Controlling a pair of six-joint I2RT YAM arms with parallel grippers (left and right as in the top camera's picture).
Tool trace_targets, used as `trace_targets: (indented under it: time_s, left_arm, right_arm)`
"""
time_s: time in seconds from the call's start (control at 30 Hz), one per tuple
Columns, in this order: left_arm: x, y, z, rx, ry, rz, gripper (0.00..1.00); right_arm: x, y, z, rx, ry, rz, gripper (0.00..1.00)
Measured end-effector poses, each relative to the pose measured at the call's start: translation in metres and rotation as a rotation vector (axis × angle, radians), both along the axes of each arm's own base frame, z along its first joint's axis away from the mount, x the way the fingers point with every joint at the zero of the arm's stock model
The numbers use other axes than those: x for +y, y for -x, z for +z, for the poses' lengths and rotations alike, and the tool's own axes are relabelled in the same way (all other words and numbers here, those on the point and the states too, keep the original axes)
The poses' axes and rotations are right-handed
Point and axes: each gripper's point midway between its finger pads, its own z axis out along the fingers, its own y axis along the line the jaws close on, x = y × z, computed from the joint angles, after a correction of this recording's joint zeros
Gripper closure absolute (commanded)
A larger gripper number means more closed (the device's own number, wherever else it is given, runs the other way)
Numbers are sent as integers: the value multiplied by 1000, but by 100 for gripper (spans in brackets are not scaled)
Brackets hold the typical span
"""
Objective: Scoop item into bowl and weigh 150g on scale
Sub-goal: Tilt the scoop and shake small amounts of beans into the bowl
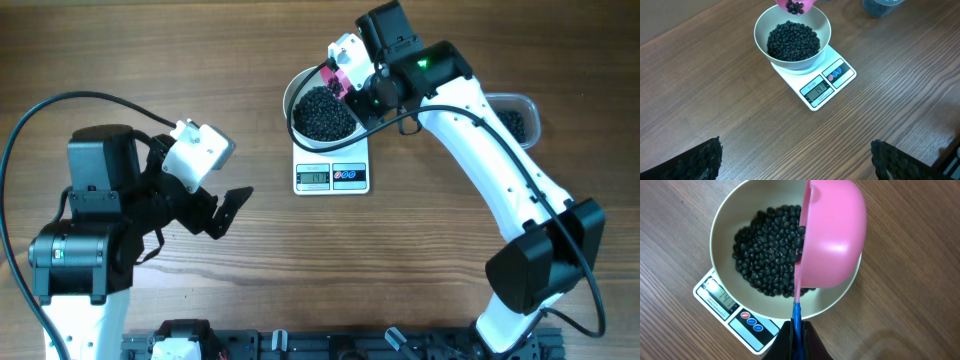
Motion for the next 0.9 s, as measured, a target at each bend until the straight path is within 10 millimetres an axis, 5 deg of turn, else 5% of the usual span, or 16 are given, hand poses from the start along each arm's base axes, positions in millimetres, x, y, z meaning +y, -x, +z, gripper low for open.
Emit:
trace_targets:
  time_s: [0.9]
  left_arm:
    - [0, 0, 0, 0, 0, 0, 0]
  right_arm:
    - [8, 2, 1, 13, -38, 12, 96]
